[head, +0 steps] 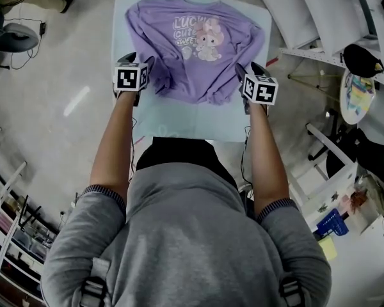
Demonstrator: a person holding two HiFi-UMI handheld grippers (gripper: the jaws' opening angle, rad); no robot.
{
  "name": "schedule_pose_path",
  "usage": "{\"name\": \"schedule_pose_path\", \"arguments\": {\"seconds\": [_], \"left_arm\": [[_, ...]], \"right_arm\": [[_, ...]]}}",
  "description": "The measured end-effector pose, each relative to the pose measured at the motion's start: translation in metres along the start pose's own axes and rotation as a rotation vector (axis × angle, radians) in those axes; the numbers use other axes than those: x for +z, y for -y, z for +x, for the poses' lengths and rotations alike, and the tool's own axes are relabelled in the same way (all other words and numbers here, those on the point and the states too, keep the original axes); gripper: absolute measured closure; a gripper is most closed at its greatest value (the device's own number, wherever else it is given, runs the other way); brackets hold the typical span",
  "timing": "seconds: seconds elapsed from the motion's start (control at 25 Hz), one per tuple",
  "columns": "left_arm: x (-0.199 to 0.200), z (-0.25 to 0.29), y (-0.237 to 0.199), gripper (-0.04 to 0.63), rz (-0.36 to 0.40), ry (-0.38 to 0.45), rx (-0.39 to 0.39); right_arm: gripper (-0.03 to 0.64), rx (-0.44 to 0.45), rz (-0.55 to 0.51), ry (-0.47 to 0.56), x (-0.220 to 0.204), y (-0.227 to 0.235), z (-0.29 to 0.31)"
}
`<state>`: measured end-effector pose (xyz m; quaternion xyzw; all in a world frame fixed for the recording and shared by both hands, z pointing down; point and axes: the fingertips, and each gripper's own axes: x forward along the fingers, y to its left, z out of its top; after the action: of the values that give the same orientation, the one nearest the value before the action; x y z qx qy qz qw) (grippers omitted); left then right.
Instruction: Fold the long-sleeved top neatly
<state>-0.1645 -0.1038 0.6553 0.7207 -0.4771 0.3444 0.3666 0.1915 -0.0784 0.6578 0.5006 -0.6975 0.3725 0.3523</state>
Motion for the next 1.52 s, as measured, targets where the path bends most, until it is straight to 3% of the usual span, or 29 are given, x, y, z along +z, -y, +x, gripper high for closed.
{"name": "schedule_pose_path", "arguments": {"seconds": [0.28,0.44,0.48,0.6,0.64,0.68,0.88,1.12,1.28,1.4,1.52], "left_arm": [[-0.032,-0.010,0.025,0.278,-0.083,-0.009,-0.008],[-0.065,-0.006,0.038,0.279,-0.119,-0.065,-0.026],[-0.073,-0.006,0.040,0.299,-0.121,-0.077,-0.026],[-0.089,-0.010,0.035,0.555,-0.120,-0.084,0.015],[-0.093,-0.011,0.031,0.568,-0.117,-0.085,0.028],[-0.095,-0.013,0.028,0.569,-0.114,-0.085,0.037],[-0.095,-0.034,-0.012,0.571,-0.134,-0.051,0.108],[-0.088,-0.073,-0.074,0.571,-0.170,0.000,0.235],[-0.095,-0.079,-0.085,0.560,-0.176,-0.016,0.238],[-0.101,-0.074,-0.072,0.472,-0.150,-0.039,0.198],[-0.104,-0.077,-0.057,0.367,-0.142,-0.047,0.167]], "right_arm": [[0.313,0.045,-0.004,-0.033,-0.041,-0.035,-0.003],[0.304,0.038,0.032,-0.073,-0.070,-0.050,-0.002],[0.333,0.037,0.046,-0.085,-0.075,-0.054,-0.003],[0.489,0.036,0.066,-0.105,-0.088,-0.060,-0.002],[0.538,0.032,0.064,-0.104,-0.091,-0.060,-0.001],[0.598,0.026,0.063,-0.100,-0.091,-0.058,-0.001],[0.601,-0.026,0.075,-0.061,-0.087,-0.031,-0.019],[0.601,-0.152,0.085,-0.025,-0.088,0.039,-0.058],[0.598,-0.200,0.095,-0.035,-0.096,0.072,-0.072],[0.577,-0.203,0.080,-0.063,-0.104,0.075,-0.072],[0.439,-0.200,0.099,-0.075,-0.109,0.069,-0.069]]}}
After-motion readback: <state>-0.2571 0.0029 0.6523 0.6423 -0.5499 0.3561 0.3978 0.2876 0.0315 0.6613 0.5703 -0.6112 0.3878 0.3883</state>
